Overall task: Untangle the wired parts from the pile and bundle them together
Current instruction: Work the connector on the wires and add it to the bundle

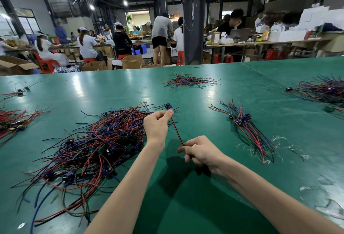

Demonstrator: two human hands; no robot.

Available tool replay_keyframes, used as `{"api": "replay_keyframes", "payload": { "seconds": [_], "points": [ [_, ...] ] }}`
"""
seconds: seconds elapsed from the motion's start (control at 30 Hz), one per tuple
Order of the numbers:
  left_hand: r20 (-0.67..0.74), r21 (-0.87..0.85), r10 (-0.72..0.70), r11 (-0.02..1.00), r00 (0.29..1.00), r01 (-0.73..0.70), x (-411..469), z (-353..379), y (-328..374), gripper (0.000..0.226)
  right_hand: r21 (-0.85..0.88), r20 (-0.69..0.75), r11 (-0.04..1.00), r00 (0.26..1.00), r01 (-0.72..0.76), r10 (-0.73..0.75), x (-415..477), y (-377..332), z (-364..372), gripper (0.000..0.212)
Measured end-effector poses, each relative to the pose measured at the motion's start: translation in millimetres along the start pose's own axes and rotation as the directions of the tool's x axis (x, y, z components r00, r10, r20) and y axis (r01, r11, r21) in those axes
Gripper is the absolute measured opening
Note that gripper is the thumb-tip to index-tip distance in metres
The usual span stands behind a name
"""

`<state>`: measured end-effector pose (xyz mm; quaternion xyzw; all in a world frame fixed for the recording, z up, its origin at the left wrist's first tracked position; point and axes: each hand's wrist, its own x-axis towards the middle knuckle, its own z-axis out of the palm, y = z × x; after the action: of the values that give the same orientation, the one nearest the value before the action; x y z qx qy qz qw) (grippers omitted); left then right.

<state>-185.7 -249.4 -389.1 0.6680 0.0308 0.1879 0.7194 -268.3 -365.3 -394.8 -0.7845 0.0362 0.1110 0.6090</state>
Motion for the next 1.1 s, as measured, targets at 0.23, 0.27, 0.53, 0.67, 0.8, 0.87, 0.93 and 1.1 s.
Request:
{"api": "replay_keyframes", "payload": {
  "seconds": [0.23,0.27,0.53,0.67,0.8,0.87,0.93,1.1],
  "points": [
    [-0.006,-0.015,-0.014,1.000,1.000,0.014,1,-1,0,0.007,0.019,0.041,0.998,0.997,0.064,-0.064,-6,-3,-1,0.017],
    [-0.010,-0.024,-0.020,1.000,1.000,0.020,2,-2,0,0.008,0.013,0.051,0.996,0.994,0.092,-0.092,-6,-3,-1,0.017],
    [-0.011,-0.073,-0.045,0.996,0.999,0.044,5,-4,0,0.009,0.049,0.162,0.980,0.967,0.192,-0.197,-7,-4,-6,0.012],
    [-0.025,-0.090,-0.055,0.995,0.998,0.052,5,-5,0,0.007,0.038,0.179,0.975,0.958,0.220,-0.223,-6,-4,-9,0.013],
    [-0.018,-0.092,-0.077,0.993,0.997,0.075,3,-5,4,0.015,0.043,0.225,0.974,0.947,0.224,-0.228,-3,-1,-13,0.014],
    [-0.002,-0.120,-0.108,0.987,0.994,0.107,1,-4,5,0.015,0.069,0.286,0.980,0.937,0.188,-0.200,-1,-1,-20,0.013],
    [0.034,-0.150,-0.147,0.977,0.988,0.151,-1,-3,5,0.013,0.045,0.345,0.990,0.928,0.131,-0.139,1,-3,-31,0.024],
    [0.162,-0.150,-0.246,0.951,0.956,0.270,-9,6,2,0.012,-0.016,0.350,1.000,0.937,0.008,-0.002,7,-10,-54,0.072]
  ]
}}
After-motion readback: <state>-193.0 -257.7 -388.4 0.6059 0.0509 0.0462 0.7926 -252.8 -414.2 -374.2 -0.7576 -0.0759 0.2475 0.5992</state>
